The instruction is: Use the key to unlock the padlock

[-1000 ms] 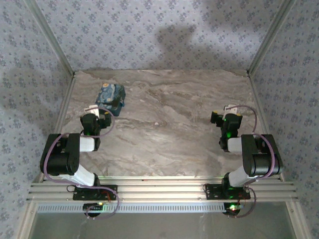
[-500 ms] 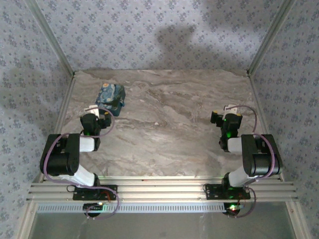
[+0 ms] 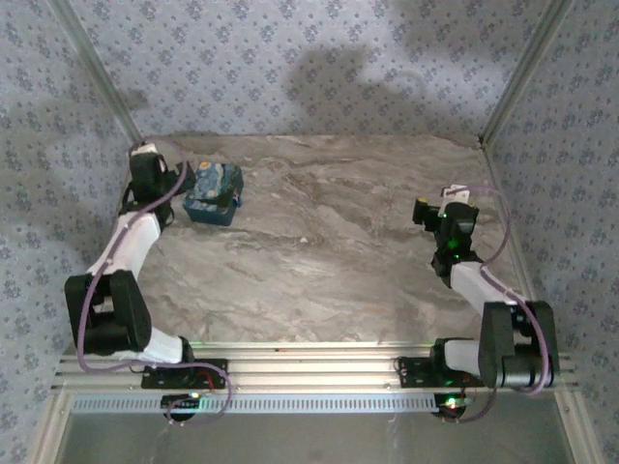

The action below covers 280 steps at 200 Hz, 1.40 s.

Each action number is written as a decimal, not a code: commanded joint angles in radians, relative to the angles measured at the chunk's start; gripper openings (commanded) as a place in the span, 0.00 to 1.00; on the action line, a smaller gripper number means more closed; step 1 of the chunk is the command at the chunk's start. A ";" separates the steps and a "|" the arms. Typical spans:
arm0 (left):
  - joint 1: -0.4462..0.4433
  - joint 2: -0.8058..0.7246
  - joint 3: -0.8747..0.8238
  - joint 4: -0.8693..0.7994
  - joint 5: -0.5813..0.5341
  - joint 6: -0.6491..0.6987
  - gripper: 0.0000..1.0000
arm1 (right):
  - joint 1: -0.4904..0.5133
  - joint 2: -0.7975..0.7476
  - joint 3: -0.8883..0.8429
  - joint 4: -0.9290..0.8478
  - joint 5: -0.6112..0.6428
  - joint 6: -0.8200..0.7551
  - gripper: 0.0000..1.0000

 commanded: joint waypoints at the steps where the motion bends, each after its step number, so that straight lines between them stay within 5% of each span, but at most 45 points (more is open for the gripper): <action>1: 0.040 0.095 0.122 -0.253 0.116 -0.083 0.95 | 0.008 -0.067 0.064 -0.227 -0.017 0.090 1.00; 74: 0.103 0.366 0.366 -0.346 0.404 -0.161 0.82 | 0.011 -0.032 0.356 -0.755 -0.092 0.299 1.00; 138: 0.081 0.581 0.560 -0.413 0.562 -0.111 0.70 | 0.033 -0.009 0.370 -0.798 -0.203 0.354 1.00; 219: -0.202 0.697 0.761 -0.552 0.564 0.071 0.67 | 0.098 -0.070 0.330 -0.874 -0.218 0.378 1.00; 280: -0.491 0.638 0.791 -0.664 0.342 0.256 0.69 | 0.168 -0.179 0.277 -0.934 -0.225 0.429 1.00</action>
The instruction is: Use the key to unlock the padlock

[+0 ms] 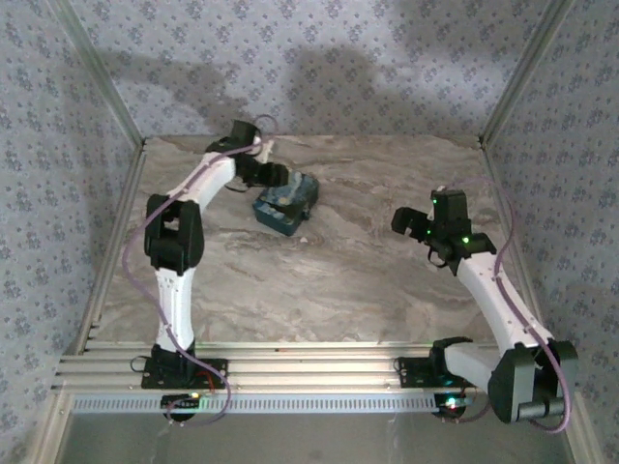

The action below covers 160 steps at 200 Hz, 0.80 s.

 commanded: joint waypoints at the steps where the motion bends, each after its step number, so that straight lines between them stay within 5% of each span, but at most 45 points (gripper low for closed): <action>1: -0.075 -0.055 0.007 -0.086 -0.109 0.105 0.69 | 0.027 -0.034 -0.020 -0.052 -0.011 0.042 1.00; 73: -0.090 -0.439 -0.328 0.024 -0.249 0.009 0.73 | 0.157 0.185 0.153 -0.057 -0.033 -0.004 1.00; 160: -0.101 -0.798 -1.055 0.417 -0.075 -0.453 0.69 | 0.185 0.940 0.987 -0.306 -0.213 -0.209 0.96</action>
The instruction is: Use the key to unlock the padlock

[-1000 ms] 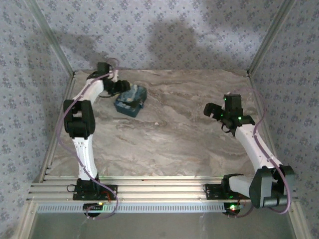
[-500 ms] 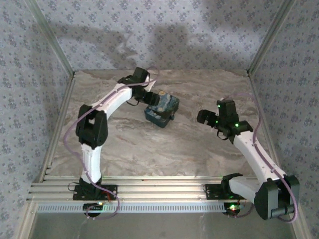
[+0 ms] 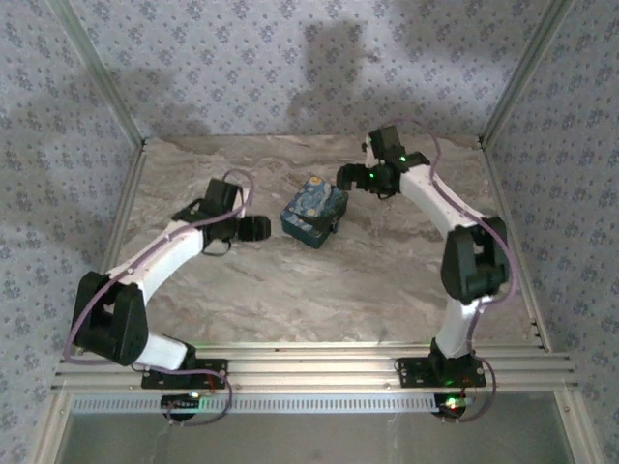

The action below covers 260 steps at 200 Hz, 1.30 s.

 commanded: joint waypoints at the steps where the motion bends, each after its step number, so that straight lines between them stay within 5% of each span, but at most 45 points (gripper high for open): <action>1: -0.039 -0.036 -0.117 0.185 0.075 -0.195 0.69 | 0.003 0.133 0.172 -0.141 -0.077 -0.078 0.96; 39: -0.107 0.043 -0.184 0.388 0.098 -0.322 0.65 | 0.002 0.306 0.327 -0.118 -0.244 -0.084 0.89; 114: -0.093 0.243 -0.034 0.449 0.125 -0.367 0.60 | 0.024 0.338 0.226 -0.057 -0.441 -0.115 0.72; 189: 0.045 0.206 -0.061 0.432 0.144 -0.363 0.59 | 0.153 0.134 -0.150 0.138 -0.384 0.021 0.72; 224: 0.112 0.174 -0.060 0.406 0.153 -0.344 0.60 | 0.234 0.087 -0.162 0.117 -0.287 0.073 0.75; 260: 0.156 0.096 -0.067 0.337 0.148 -0.294 0.61 | 0.198 0.070 -0.163 0.105 -0.258 0.169 0.75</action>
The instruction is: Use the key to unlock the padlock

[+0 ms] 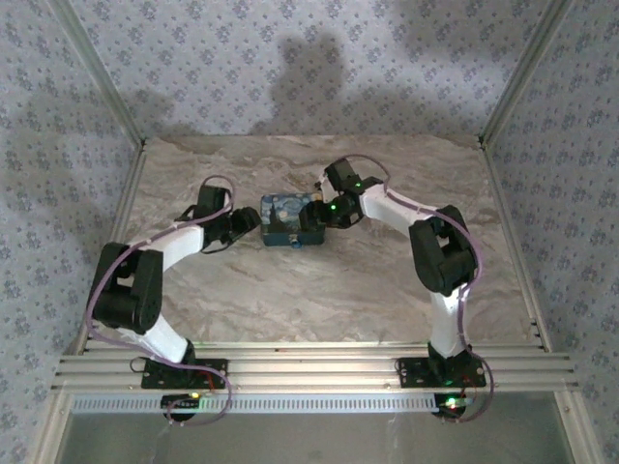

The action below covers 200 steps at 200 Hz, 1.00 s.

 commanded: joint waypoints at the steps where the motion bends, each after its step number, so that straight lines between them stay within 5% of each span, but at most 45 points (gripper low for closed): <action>1: 0.004 -0.084 -0.001 -0.020 0.046 0.049 0.62 | -0.009 -0.035 -0.012 -0.013 -0.027 0.088 0.75; 94: 0.003 0.057 0.051 0.027 0.221 0.040 0.62 | 0.031 0.066 0.048 0.033 -0.054 0.189 0.71; 168: 0.004 0.146 0.151 -0.059 0.168 0.083 0.62 | 0.039 0.155 0.193 -0.049 -0.021 0.174 0.69; 200: 0.004 0.127 0.186 -0.133 0.108 0.131 0.64 | 0.025 0.112 0.239 -0.152 0.039 0.143 0.78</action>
